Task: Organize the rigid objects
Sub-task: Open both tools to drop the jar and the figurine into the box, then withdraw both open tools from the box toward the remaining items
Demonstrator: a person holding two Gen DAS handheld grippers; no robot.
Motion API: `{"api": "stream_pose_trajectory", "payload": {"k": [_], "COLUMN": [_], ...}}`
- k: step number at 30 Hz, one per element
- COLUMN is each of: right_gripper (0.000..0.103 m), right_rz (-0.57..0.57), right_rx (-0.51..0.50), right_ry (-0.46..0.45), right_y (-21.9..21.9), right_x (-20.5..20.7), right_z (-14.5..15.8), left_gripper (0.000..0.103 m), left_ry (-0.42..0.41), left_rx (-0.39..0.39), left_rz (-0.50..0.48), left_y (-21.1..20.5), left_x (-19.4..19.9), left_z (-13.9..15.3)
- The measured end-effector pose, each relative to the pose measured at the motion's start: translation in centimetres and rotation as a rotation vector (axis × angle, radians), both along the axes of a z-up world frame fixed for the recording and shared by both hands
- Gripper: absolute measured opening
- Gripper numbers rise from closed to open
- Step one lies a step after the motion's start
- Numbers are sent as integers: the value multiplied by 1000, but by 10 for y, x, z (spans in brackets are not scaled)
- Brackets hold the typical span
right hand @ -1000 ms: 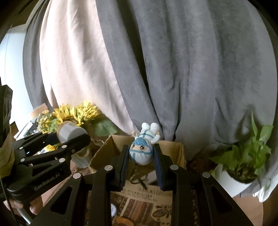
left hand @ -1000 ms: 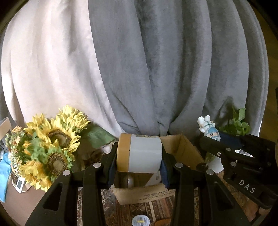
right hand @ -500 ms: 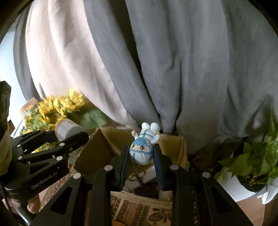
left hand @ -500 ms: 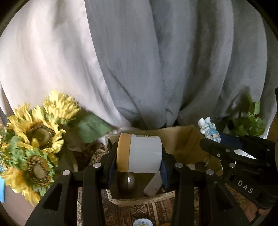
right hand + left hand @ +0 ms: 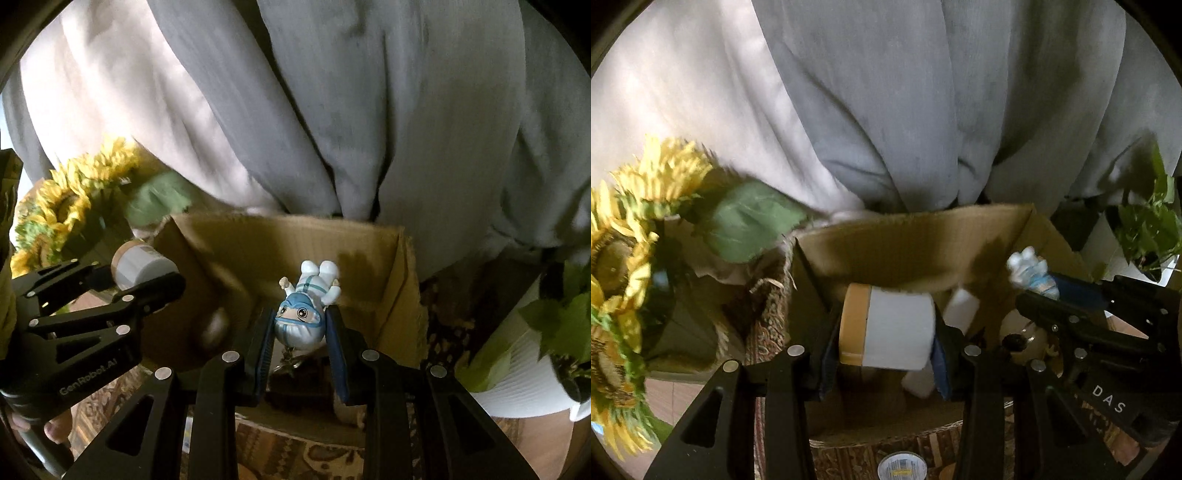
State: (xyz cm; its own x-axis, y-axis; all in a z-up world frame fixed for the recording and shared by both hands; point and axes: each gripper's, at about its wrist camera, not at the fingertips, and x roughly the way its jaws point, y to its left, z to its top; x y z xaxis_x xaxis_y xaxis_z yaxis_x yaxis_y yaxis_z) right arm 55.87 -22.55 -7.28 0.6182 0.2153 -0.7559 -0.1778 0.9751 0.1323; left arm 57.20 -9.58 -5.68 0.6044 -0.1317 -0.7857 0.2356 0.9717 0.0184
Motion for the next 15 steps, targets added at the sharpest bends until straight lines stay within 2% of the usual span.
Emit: {"api": "stream_pose_trajectory", "payload": {"k": [3, 5, 10, 15], "right_gripper": [35, 44, 44, 49], "right_rz": [-4, -14, -30, -48], "right_rx": [3, -7, -18, -33], "right_ry": [23, 25, -17, -90], "right_y": [-3, -4, -3, -1], "right_x": [1, 0, -7, -28], "right_z": [-6, -7, 1, 18], "left_gripper": [60, 60, 61, 66], "left_ry": [-6, -18, -79, -177], "left_rx": [19, 23, 31, 47], "left_rz": [12, 15, 30, 41], "left_y": [-2, -2, 2, 8], "left_x": [-1, -5, -21, -48], "left_z": [-1, 1, 12, 30]}}
